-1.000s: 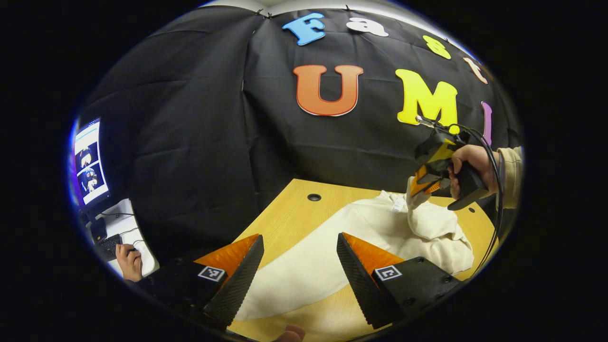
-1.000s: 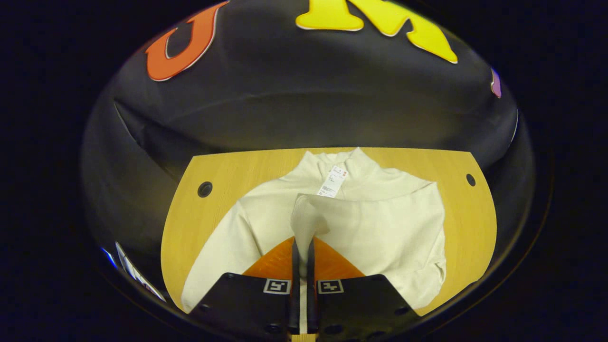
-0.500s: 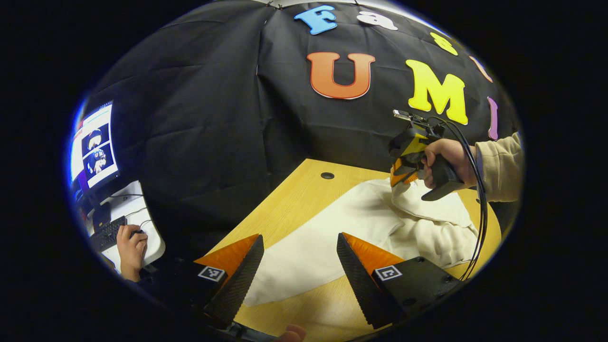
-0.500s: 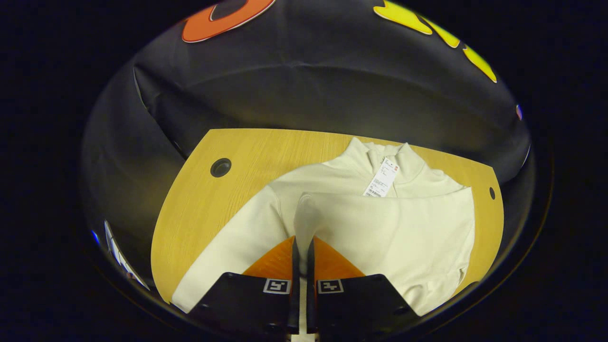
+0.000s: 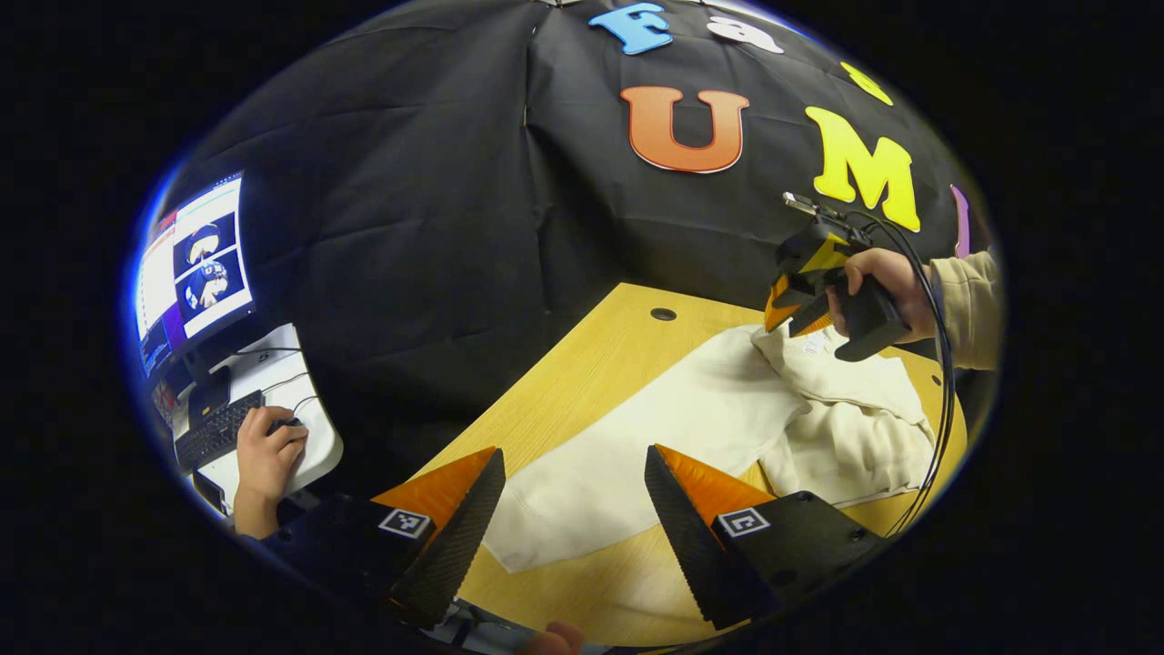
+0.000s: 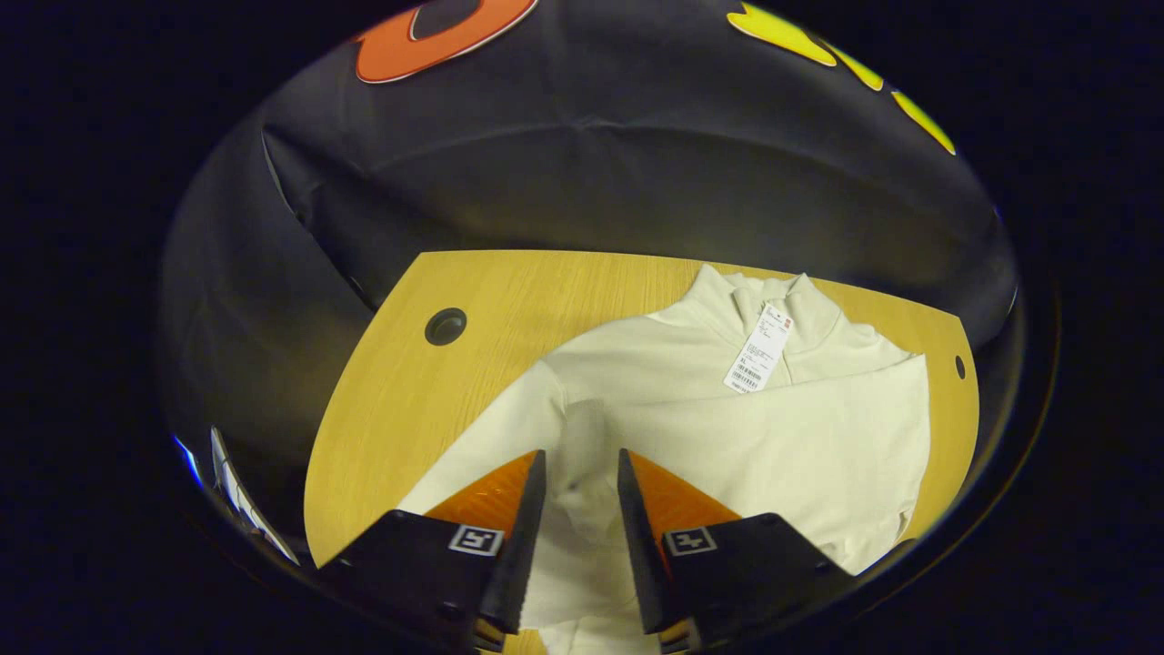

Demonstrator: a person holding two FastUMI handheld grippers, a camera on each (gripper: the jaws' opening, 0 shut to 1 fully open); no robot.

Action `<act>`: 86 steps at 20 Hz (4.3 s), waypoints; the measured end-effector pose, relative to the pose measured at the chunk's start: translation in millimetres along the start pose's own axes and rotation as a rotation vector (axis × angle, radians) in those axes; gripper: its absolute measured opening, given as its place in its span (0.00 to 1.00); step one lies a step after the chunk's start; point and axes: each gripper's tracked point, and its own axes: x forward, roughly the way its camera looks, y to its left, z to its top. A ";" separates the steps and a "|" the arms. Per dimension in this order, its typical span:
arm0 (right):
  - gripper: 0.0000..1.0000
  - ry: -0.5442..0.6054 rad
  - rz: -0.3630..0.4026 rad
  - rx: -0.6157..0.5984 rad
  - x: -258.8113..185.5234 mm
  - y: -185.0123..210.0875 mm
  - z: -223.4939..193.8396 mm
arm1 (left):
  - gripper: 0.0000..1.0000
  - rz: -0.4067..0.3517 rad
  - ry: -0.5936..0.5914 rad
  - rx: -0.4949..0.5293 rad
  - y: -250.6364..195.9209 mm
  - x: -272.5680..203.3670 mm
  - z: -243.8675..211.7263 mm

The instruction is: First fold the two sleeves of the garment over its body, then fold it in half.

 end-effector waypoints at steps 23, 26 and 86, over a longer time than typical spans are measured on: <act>0.92 -0.381 0.039 -0.120 -281.7 -168.2 -14.4 | 0.98 0.243 0.308 -0.303 45.4 24.0 -80.9; 0.92 -0.382 0.000 -0.107 -304.0 -203.6 -34.9 | 0.98 0.255 0.371 -0.337 42.1 27.7 -94.9; 0.92 -0.296 -0.046 0.029 -327.5 -299.7 -117.6 | 0.04 -0.154 0.356 -0.064 -137.6 68.1 70.7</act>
